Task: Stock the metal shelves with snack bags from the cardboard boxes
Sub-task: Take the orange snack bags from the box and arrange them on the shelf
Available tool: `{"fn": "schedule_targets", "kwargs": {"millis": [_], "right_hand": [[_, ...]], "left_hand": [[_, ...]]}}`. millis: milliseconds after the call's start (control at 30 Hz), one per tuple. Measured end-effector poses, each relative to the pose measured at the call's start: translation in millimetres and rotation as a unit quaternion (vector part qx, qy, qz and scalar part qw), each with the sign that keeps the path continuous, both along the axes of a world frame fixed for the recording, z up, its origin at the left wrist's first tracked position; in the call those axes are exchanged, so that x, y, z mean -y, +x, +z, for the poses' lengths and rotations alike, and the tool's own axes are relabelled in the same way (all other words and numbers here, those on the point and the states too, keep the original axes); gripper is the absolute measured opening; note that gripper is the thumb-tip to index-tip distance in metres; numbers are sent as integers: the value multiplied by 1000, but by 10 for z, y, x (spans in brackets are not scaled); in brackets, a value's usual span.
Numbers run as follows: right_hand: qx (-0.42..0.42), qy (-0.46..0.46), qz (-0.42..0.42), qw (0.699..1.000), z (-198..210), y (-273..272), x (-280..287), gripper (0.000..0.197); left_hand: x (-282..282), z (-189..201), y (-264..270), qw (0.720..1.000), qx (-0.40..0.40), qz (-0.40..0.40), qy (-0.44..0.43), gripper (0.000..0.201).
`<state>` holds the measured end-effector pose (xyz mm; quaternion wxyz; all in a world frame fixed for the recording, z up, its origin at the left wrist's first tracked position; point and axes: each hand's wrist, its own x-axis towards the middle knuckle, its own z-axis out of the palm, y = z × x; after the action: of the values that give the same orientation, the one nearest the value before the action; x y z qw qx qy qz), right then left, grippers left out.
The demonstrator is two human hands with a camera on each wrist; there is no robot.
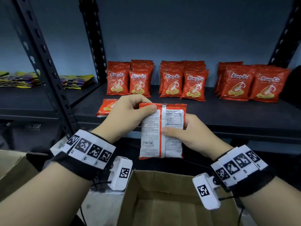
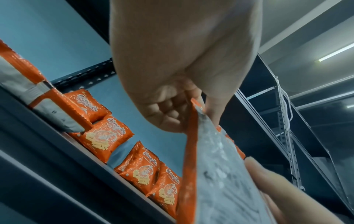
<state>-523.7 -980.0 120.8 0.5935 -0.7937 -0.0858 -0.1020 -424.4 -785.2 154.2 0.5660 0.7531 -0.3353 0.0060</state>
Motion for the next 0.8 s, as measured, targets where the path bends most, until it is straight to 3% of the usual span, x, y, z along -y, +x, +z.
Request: {"fn": "schedule_targets", "kwargs": {"millis": [200, 367, 533, 700, 800], "right_hand": [[-81, -15, 71, 994, -67, 30, 95, 53], [-106, -51, 72, 990, -158, 50, 102, 31], [-135, -69, 73, 986, -185, 60, 121, 30], [-117, -54, 50, 990, -188, 68, 147, 40], [-47, -26, 6, 999, -121, 87, 197, 40]], "left_hand": [[19, -25, 36, 997, -15, 29, -71, 10], [-16, -26, 97, 994, -20, 56, -94, 9], [-34, -62, 140, 993, 33, 84, -79, 9], [-20, -98, 176, 992, 39, 81, -84, 7], [-27, -101, 188, 994, 42, 57, -77, 7]]}}
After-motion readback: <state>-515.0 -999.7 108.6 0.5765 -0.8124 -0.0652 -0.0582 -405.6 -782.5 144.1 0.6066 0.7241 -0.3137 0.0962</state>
